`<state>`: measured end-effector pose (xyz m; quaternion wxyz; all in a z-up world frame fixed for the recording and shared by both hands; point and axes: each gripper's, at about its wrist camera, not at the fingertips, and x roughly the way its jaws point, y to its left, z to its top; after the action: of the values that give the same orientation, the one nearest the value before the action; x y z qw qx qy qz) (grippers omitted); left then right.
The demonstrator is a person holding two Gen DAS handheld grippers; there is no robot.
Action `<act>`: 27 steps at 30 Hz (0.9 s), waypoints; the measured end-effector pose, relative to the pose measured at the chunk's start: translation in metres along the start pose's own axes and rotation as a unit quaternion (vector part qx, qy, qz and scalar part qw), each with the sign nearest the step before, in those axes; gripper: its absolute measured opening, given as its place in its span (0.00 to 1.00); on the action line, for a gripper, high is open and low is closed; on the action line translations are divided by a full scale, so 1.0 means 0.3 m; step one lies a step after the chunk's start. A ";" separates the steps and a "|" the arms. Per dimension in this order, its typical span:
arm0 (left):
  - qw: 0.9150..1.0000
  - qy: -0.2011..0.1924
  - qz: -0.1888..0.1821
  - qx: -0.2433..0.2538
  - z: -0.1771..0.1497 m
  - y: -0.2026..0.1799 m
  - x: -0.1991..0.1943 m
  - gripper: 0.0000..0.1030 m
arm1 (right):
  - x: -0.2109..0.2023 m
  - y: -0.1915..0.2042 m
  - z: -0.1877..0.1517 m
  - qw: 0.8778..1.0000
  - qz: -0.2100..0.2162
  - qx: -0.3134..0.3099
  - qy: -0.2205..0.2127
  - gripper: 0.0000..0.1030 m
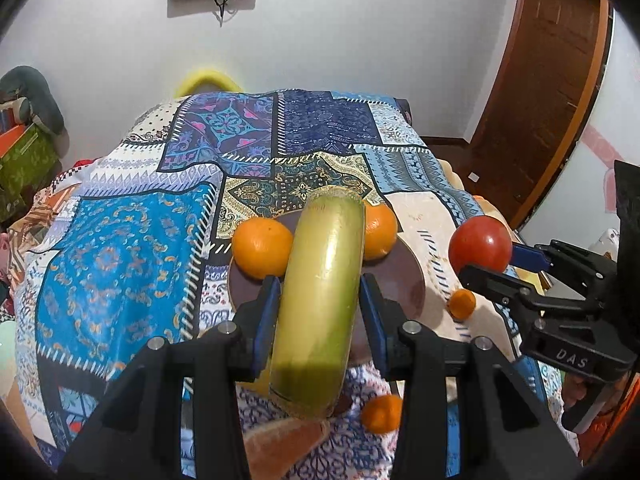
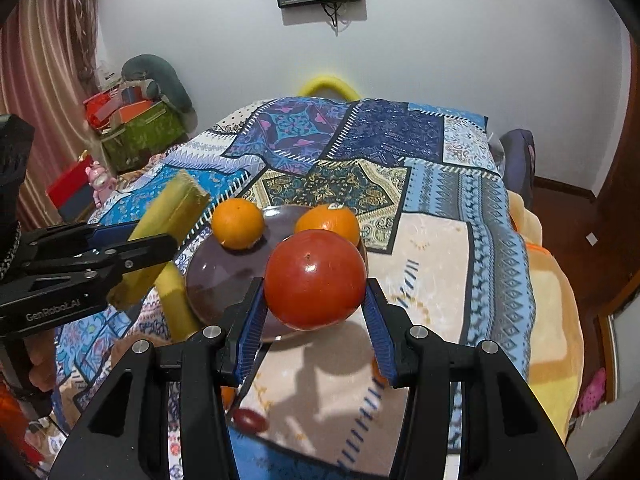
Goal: Organize fruits
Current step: 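Carry the tomato and cucumber onto the purple plate with both tools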
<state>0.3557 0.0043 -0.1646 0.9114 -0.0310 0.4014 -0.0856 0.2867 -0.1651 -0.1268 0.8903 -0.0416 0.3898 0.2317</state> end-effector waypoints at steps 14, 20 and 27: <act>0.999 0.041 0.001 -0.007 0.048 0.006 0.243 0.39 | 0.146 -0.029 0.010 1.000 0.008 -0.004 0.024 0.43; 0.998 0.053 0.008 -0.013 0.065 0.006 0.322 0.39 | 0.185 -0.032 0.002 0.999 0.013 -0.010 0.034 0.43; 0.999 0.052 0.013 0.007 0.076 -0.016 0.354 0.39 | 0.227 -0.047 -0.001 0.999 0.019 -0.012 0.043 0.43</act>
<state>0.4424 -0.0200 -0.2257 0.8904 -0.0154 0.4481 -0.0781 0.3328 -0.1518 -0.1769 0.8677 -0.0544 0.4256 0.2508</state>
